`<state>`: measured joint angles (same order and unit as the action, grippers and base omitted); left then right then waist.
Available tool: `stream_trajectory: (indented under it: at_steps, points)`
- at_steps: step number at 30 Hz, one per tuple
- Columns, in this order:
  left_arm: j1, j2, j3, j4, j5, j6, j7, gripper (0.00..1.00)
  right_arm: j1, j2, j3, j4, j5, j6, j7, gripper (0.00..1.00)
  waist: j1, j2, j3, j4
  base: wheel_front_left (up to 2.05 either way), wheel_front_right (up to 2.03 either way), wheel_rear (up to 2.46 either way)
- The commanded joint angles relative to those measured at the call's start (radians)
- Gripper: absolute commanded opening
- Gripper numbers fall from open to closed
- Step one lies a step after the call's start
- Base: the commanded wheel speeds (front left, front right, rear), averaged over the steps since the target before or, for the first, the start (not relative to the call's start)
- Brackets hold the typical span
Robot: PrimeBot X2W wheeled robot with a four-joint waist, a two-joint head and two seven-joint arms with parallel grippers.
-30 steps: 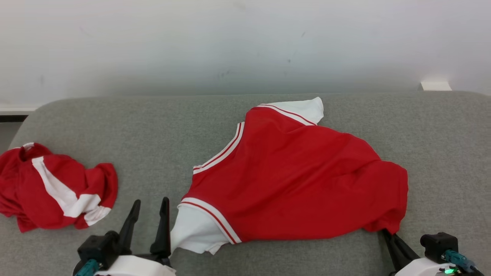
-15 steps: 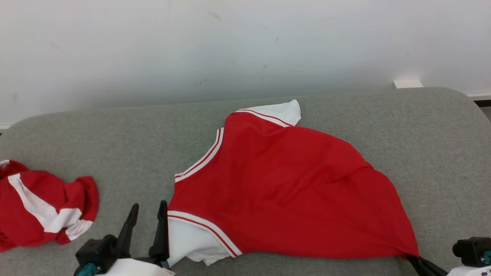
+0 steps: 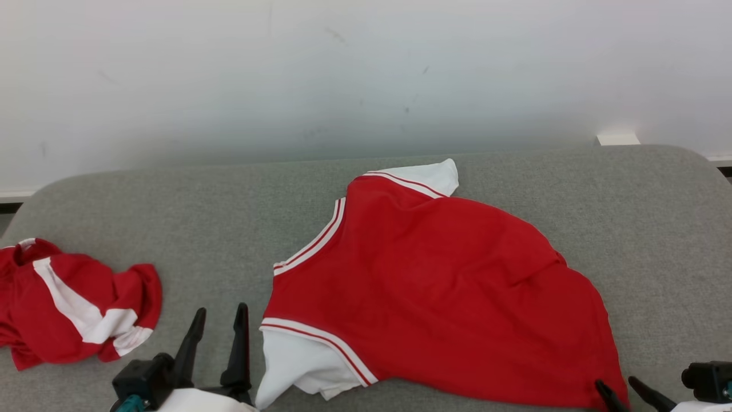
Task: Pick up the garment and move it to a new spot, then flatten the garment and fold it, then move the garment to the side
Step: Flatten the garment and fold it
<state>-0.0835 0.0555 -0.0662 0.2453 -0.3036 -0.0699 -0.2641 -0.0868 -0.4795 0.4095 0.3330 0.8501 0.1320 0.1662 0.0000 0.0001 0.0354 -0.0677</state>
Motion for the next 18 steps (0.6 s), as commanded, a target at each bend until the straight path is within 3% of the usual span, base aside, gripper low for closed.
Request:
stream_trajectory:
  at_steps: [1, 6, 12, 18]
  points:
    - [0.011, 0.001, 0.006, -0.003, 0.016, -0.004, 0.0, 1.0, 0.004, -0.008, -0.012, -0.017, 0.004, -0.003, -0.013, 1.0, 0.0, -0.0001, -0.007, 0.002, 0.0, 0.0, 0.0]
    - [0.016, -0.001, 0.006, -0.008, 0.019, -0.008, 0.0, 1.0, 0.02, 0.01, -0.052, -0.072, -0.04, -0.003, -0.107, 1.0, 0.0, -0.0001, -0.013, 0.003, 0.0, 0.0, 0.0]
    - [0.024, -0.002, 0.007, -0.028, 0.019, -0.01, 0.0, 1.0, 0.031, 0.118, -0.168, -0.094, -0.14, -0.002, -0.348, 1.0, 0.0, -0.0001, -0.014, 0.004, 0.0, 0.0, 0.0]
    - [0.029, -0.003, 0.022, -0.068, 0.051, 0.004, 0.0, 1.0, 0.028, 0.215, -0.24, -0.136, -0.244, -0.002, -0.425, 1.0, 0.0, -0.0001, -0.015, 0.002, 0.0, 0.0, 0.0]
